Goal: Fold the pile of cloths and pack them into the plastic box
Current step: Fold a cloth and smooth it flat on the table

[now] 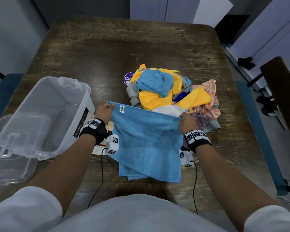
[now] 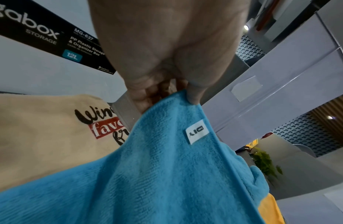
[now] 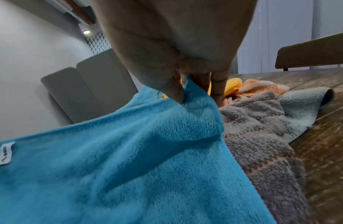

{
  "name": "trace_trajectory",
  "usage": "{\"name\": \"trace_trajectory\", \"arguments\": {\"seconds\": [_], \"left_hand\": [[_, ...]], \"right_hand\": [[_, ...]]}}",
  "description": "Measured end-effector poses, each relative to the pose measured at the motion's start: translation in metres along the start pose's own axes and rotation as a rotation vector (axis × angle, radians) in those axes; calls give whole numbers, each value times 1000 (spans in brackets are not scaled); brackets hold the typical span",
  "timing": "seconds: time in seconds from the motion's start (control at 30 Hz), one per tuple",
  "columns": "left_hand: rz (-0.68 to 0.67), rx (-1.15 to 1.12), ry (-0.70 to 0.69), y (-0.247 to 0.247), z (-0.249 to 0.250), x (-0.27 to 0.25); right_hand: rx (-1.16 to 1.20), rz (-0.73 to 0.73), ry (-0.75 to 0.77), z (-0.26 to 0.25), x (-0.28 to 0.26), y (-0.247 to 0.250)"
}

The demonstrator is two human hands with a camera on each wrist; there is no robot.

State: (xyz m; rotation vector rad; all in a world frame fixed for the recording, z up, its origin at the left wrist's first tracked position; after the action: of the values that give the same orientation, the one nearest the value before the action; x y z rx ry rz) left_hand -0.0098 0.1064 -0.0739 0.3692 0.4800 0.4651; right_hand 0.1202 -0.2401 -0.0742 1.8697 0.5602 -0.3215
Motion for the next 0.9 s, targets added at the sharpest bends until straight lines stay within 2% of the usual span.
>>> {"name": "trace_trajectory", "arguments": {"seconds": [0.13,0.3,0.4,0.53,0.6,0.67,0.77,0.9], "left_hand": [[51,131,7,-3,9,-3],[94,118,-62,-22,32,-26],[27,91,-170,-51,48,-50],[-111,83,-307,-94,70,-82],[-139,110,-341,-106,77,-92],[-107,112,-348,-108,80,-98],[-63,124,-338,-103,79,-102],[-101,161,-388,-107,77,-109]], "right_hand": [[105,14,-25,2,-3,3],[239,73,9,-7,-13,11],[373,106,147,-33,-30,11],[558,14,288,-70,-53,-9],[662,-28,276,-76,-60,-17],[738,-51,256,-75,-65,-20],[774,-72,240,-69,-69,-20],[808,-86,211,-66,-75,-19]]}}
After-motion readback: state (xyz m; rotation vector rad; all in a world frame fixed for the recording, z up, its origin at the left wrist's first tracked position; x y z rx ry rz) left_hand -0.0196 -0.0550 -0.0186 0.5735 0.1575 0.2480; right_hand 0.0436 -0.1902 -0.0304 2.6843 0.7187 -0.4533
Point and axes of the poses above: each hand's wrist, its own x-axis towards the middle knuckle, its own y-axis out of the back of the hand, z = x × y, the point moved 4 cm from there along x, towards the middle knuckle, and after that the axes turned 10 degrees about -z, right-handed, at the moved point
